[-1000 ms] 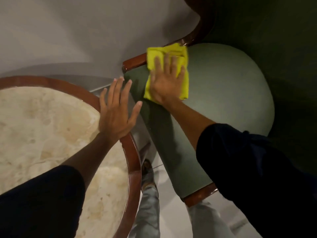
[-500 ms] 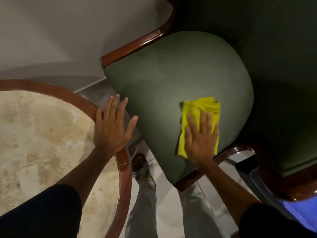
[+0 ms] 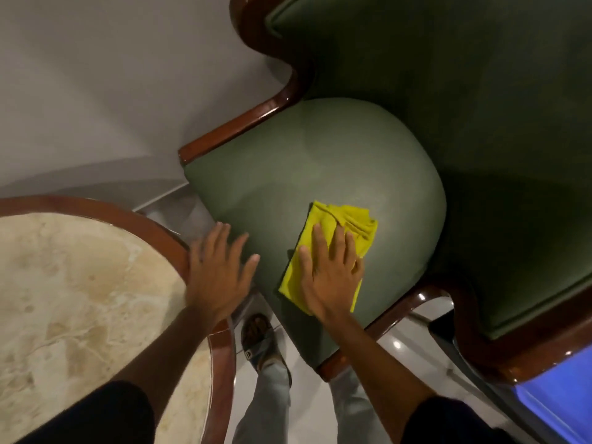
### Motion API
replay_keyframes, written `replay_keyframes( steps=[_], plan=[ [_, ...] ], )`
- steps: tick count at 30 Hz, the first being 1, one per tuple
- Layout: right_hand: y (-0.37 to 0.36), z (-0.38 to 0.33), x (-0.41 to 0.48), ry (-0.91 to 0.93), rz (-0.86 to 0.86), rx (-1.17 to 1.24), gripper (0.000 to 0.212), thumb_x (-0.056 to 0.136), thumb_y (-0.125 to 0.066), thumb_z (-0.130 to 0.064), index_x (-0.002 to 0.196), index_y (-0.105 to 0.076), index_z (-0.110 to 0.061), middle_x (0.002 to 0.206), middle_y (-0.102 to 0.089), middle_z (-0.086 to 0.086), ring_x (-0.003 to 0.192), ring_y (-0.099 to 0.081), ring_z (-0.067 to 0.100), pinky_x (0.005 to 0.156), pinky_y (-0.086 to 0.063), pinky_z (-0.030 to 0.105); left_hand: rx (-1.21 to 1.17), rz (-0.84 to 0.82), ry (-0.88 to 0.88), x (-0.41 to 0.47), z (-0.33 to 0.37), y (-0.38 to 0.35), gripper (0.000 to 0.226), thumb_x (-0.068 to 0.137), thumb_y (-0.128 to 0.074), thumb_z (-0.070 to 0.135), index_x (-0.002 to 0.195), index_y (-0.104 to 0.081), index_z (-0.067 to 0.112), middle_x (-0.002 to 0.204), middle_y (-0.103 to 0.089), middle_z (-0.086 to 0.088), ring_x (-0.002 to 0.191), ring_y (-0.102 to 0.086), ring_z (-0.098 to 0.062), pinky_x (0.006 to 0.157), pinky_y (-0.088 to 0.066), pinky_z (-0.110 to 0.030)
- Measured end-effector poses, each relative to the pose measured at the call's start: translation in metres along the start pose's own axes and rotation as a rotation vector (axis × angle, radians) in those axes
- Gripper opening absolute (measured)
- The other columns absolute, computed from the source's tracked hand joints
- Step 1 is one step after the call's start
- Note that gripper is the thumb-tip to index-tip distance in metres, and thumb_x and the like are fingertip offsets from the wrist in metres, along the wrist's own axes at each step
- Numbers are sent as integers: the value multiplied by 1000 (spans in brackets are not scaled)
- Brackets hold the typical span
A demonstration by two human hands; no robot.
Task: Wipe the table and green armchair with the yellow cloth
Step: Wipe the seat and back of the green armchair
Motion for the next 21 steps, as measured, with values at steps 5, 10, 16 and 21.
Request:
replay_keyframes(
  steps=[5,10,16,21],
  plan=[
    [74,23,45,-5,-22,-164,76,79,-67,-40,143,-32,-19,137,-43,15,127,-40,35,97,-36,48,-100,58,-56,-20,81,13,50,96,-44,50,129,-64,19,143,-58,-11,134,-52,-31,107,-40,-52],
    [80,51,66,58,-362,-133,63,80,-69,-42,132,-41,-20,130,-55,8,121,-51,29,103,-33,45,-328,-146,292,-21,116,-4,77,89,-64,39,154,-24,28,154,-41,2,138,-39,-23,108,-33,-45],
    [85,60,67,-93,-513,188,19,73,-68,-36,67,-60,-20,79,-62,4,84,-62,26,72,-52,34,-261,-253,327,7,105,11,40,76,-71,41,112,-56,34,128,-51,2,124,-40,-25,98,-34,-39],
    [187,83,84,-201,-163,531,25,69,-67,-31,60,-47,-20,58,-50,-8,64,-54,22,47,-33,24,-707,-339,152,49,183,57,62,62,-68,53,108,-63,11,110,-70,-12,110,-63,-31,95,-51,-47]
  ],
)
Point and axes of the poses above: each hand's wrist, its own x-axis towards the middle knuckle, its own y-axis out of the back of the hand, z = x × y, the point moved 4 cm from there along x, towards the middle knuckle
